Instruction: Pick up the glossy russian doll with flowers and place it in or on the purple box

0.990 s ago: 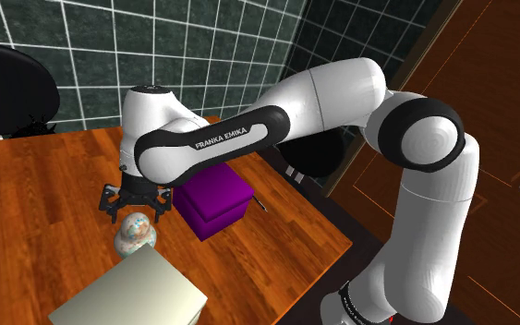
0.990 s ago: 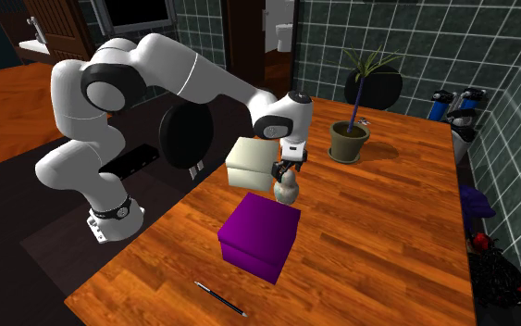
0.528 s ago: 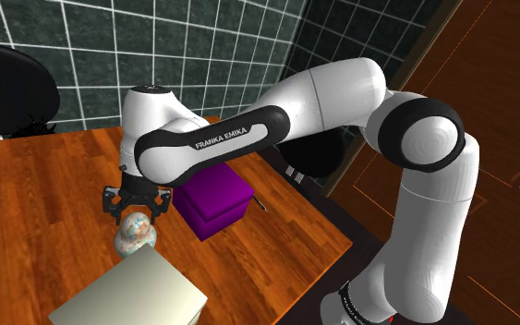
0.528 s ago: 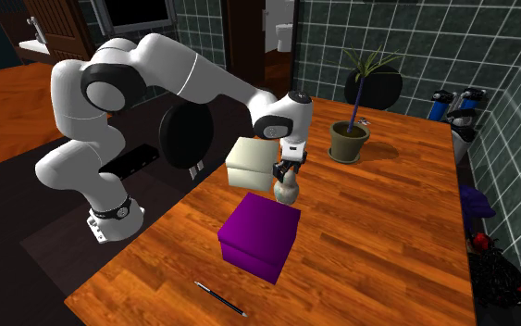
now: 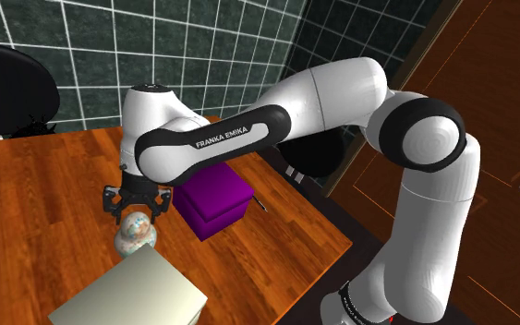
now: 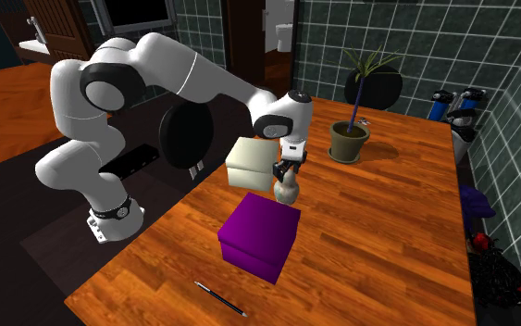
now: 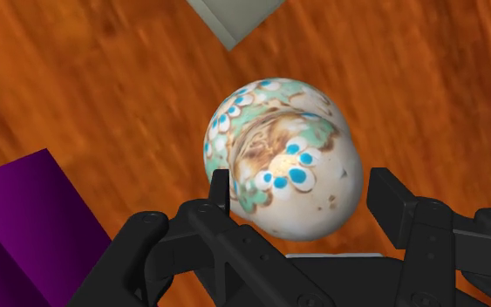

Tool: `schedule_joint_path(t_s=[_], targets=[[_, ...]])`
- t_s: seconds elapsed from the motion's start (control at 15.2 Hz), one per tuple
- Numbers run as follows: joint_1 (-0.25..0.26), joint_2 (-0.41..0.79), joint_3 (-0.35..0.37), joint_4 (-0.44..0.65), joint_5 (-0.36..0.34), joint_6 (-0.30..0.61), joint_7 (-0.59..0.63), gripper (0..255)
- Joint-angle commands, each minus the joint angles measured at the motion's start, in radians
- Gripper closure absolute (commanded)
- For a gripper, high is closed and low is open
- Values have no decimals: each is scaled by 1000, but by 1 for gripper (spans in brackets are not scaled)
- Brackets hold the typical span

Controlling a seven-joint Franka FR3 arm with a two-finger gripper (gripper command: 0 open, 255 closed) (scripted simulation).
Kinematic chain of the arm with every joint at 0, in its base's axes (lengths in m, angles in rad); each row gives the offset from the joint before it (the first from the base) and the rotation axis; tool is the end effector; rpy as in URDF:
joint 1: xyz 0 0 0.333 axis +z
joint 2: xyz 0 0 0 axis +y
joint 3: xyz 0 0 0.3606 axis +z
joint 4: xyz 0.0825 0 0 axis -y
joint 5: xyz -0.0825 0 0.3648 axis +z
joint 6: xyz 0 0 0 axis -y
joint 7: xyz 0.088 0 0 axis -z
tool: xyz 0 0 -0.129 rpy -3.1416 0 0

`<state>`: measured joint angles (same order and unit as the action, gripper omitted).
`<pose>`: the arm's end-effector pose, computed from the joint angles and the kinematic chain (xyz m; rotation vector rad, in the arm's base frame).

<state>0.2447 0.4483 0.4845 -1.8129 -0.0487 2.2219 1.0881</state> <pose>0.5039 0.4062 0.3501 -2.9728 0.5591 0.1842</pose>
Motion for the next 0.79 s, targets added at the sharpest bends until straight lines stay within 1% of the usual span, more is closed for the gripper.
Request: schedule_joint_path(t_s=[0.0, 0.73], targets=[[-1, -10, 3, 7, 5, -17, 0, 255], [-15, -78, 21, 68, 35, -140, -5, 255]])
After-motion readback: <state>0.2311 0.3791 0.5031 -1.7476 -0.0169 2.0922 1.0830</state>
